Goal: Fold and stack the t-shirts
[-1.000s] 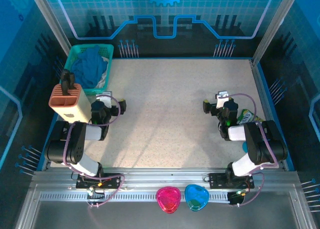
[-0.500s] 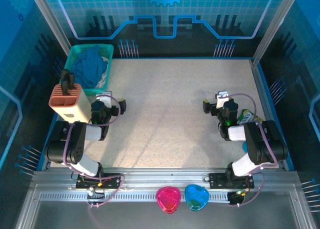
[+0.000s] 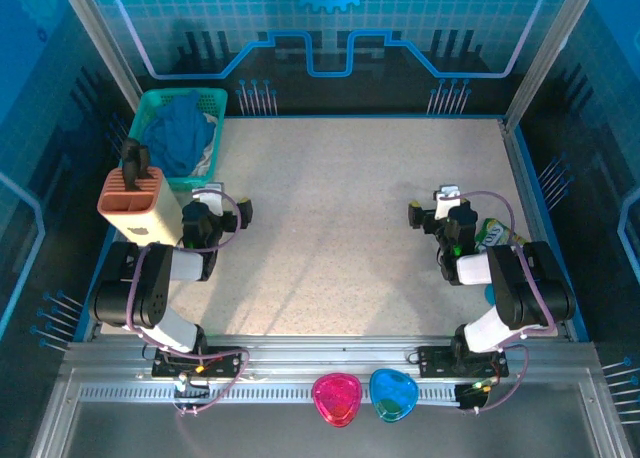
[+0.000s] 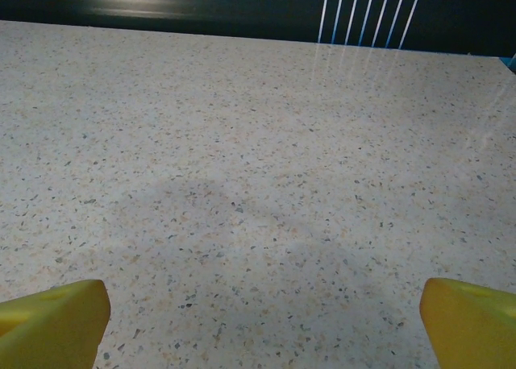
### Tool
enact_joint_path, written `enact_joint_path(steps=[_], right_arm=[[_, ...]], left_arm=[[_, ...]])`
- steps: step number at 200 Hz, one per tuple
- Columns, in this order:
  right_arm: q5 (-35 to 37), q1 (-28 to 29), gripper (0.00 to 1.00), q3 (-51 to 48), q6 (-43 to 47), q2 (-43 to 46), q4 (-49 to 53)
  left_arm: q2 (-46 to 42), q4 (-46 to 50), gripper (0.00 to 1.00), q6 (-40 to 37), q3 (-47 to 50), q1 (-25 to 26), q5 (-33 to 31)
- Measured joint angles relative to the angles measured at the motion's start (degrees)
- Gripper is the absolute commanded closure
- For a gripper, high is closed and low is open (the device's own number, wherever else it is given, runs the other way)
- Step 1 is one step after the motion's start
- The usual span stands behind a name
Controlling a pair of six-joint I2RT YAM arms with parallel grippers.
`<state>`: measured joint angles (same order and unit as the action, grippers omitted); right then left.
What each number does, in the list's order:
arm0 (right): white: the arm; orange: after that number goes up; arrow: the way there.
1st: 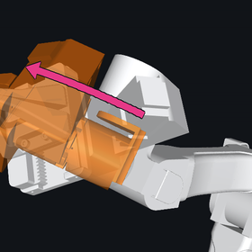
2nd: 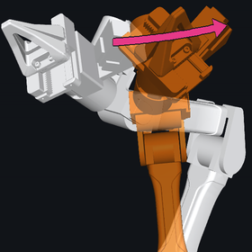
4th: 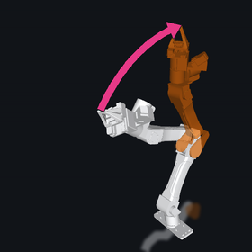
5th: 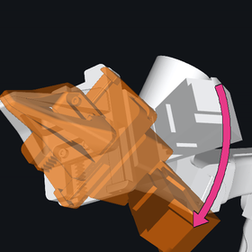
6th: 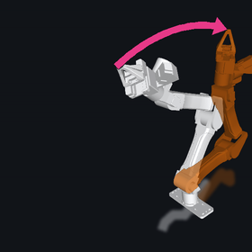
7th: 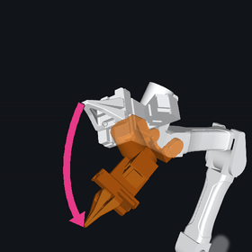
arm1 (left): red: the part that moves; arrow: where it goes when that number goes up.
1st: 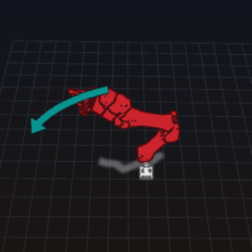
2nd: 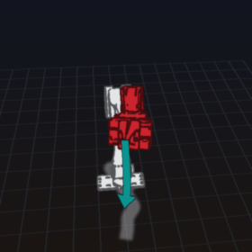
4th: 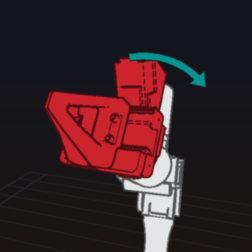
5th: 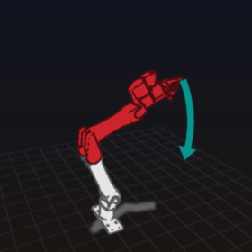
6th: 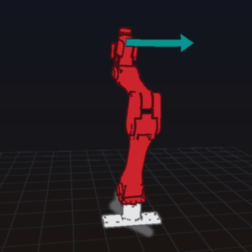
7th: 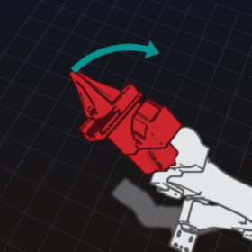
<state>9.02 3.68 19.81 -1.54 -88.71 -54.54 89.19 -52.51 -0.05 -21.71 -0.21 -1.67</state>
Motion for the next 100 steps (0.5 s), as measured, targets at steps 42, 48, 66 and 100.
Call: enact_joint_path(steps=[42,48,66,100], right_arm=[[0.09,0.00,0.00,0.15,-0.15,0.00,0.15],[0.20,0.02,0.00,0.17,-0.15,0.00,0.17],[0.46,0.02,0.00,0.17,-0.15,0.00,0.52],[0.87,0.02,0.00,0.17,-0.15,0.00,0.72]], left_arm=[[0.00,0.00,0.00,0.00,0.00,0.00,0.00],[0.00,0.00,0.01,0.00,0.00,0.00,0.00],[0.00,0.00,0.01,0.00,0.00,0.00,0.00],[0.00,0.00,0.00,0.00,0.00,0.00,0.00]])
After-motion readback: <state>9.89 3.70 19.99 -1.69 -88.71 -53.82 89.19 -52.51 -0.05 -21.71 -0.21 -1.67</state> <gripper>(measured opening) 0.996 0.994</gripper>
